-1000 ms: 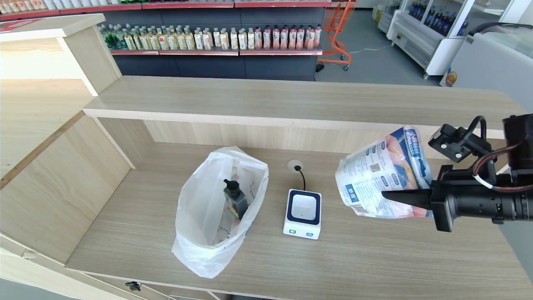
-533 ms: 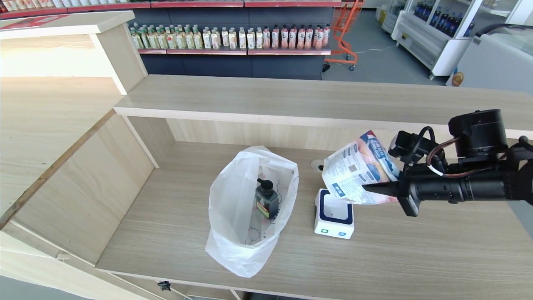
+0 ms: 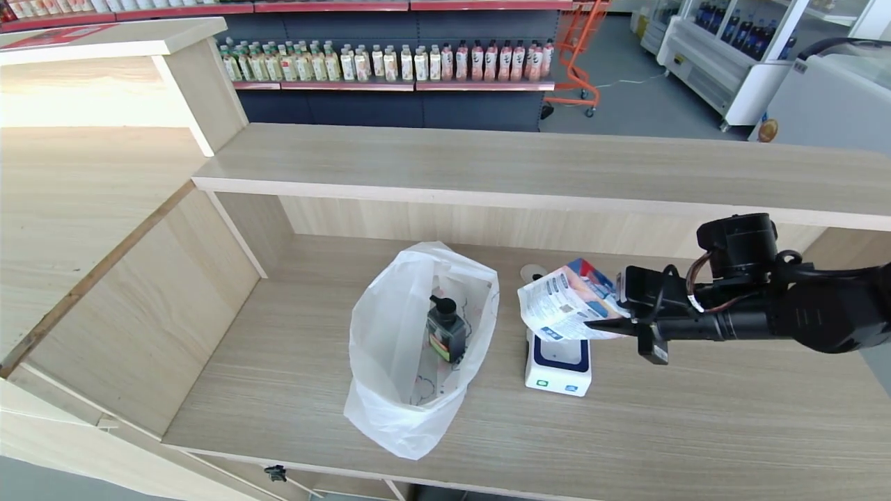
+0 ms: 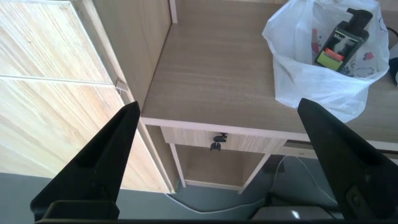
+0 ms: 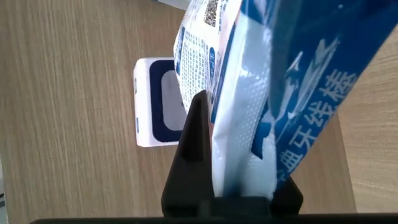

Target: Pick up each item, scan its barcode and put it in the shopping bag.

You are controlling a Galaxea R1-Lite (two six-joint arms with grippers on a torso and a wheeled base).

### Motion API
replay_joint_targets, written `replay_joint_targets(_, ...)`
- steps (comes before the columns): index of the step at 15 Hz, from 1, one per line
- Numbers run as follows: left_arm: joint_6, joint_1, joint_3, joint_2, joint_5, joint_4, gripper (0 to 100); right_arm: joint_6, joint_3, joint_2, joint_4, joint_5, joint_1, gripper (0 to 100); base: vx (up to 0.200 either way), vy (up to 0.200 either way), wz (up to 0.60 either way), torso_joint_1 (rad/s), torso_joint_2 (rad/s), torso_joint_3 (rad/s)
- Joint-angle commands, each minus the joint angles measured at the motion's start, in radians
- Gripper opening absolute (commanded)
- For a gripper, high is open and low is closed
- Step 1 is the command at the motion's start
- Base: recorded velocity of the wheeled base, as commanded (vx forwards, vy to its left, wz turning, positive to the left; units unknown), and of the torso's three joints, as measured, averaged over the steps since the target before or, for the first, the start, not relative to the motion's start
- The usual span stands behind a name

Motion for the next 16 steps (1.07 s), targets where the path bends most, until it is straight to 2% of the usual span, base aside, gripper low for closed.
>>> replay_joint_targets(1, 0.0, 0.0, 0.0, 0.002, 0.0, 0.0, 100, -0.02, -0.004, 0.071, -0.06, 0.004, -0.003, 0, 0.0, 0.0, 0.0, 0.0, 0.0, 0.0)
replay_joint_targets(6, 0.0, 0.0, 0.0, 0.002, 0.0, 0.0, 100, -0.052, 0.007, 0.16, -0.25, 0.048, 0.002, 0, 0.0, 0.0, 0.0, 0.0, 0.0, 0.0)
replay_joint_targets(8, 0.0, 0.0, 0.0, 0.002, 0.0, 0.0, 100, -0.084, 0.036, 0.164, -0.258, 0.05, -0.005, 0, 0.0, 0.0, 0.0, 0.0, 0.0, 0.0)
replay_joint_targets(16, 0.0, 0.0, 0.0, 0.002, 0.0, 0.0, 100, -0.078, 0.036, 0.117, -0.248, 0.048, -0.032, 0, 0.0, 0.0, 0.0, 0.0, 0.0, 0.0)
